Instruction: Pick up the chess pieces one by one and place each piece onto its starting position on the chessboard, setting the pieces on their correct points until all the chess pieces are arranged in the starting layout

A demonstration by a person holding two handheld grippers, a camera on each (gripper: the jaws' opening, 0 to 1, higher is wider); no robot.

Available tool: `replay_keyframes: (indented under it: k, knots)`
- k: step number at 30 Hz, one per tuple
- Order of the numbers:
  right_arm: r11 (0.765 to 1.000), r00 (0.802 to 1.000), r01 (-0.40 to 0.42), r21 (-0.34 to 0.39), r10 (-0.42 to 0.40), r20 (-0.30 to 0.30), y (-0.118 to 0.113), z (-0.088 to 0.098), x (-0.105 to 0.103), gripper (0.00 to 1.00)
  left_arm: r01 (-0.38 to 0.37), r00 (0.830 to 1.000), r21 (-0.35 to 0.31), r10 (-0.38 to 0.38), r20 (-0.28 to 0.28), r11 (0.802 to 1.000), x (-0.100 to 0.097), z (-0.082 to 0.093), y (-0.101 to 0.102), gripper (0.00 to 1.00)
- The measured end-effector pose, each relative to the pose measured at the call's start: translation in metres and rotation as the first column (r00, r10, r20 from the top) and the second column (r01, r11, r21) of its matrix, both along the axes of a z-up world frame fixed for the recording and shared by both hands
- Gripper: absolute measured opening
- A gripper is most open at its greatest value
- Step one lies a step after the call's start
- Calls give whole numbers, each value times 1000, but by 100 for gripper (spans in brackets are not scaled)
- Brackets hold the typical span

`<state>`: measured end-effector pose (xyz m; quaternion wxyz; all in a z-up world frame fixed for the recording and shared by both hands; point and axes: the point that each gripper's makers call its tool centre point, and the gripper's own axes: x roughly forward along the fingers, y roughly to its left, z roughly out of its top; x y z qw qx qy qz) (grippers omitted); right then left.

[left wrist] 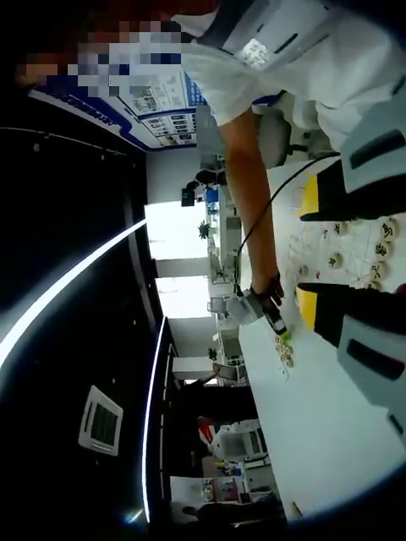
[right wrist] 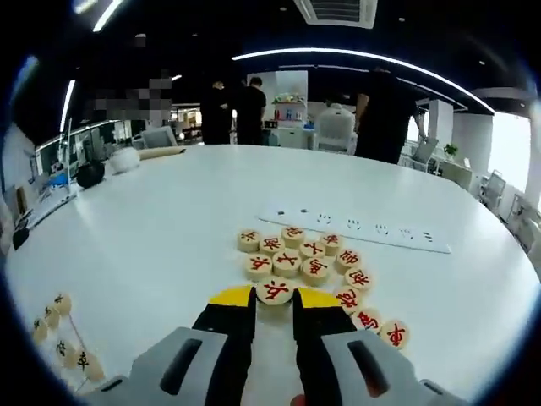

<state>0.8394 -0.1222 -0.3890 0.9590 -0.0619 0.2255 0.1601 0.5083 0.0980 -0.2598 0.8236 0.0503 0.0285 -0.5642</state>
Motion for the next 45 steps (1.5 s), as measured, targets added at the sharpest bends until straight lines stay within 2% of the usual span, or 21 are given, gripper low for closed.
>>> replay_keyframes:
  k: [3,7,10,12,14,17,20,22,25,29,32,45]
  knots:
    - [997,997,-74,-24,75,13,5,11,-21,19,30,999,3,-30,25,1000,-3,-3,3,31]
    - [983,984,-174,-50,176,28,12,22,-65,19,43,999,13,-44,21,999,-3,-9,14,31]
    - [975,974,-218,-45,220,47,13,33,-92,19,39,999,29,-39,24,999,-4,-11,21,31]
    - [969,967,-242,-43,244,76,13,44,-119,19,37,999,45,-38,22,998,-6,-13,24,30]
    - [966,964,-258,-23,259,66,12,49,-138,19,25,1000,52,-26,9,998,-5,-14,28,28]
    - [962,961,-274,-21,275,44,10,50,-166,19,10,1000,71,-11,8,997,-3,-17,31,28]
    - [946,945,-323,-20,324,46,13,52,-199,19,15,1000,99,-17,13,995,-6,-23,30,28]
    - [930,929,-367,-6,367,36,16,49,-223,19,18,1000,104,-19,13,994,-6,-24,29,28]
    - [926,926,-377,12,377,24,14,41,-247,19,18,1000,99,-19,10,995,-7,-22,28,28]
    - [929,929,-370,25,370,-10,11,23,-265,19,18,1000,94,-19,17,995,-6,-20,27,28]
    - [927,927,-375,22,375,-27,11,11,-271,19,19,1000,89,-20,15,996,-7,-20,26,28]
    - [932,930,-358,56,361,-67,13,-14,-268,19,21,1000,96,-21,-3,995,-7,-24,29,29]
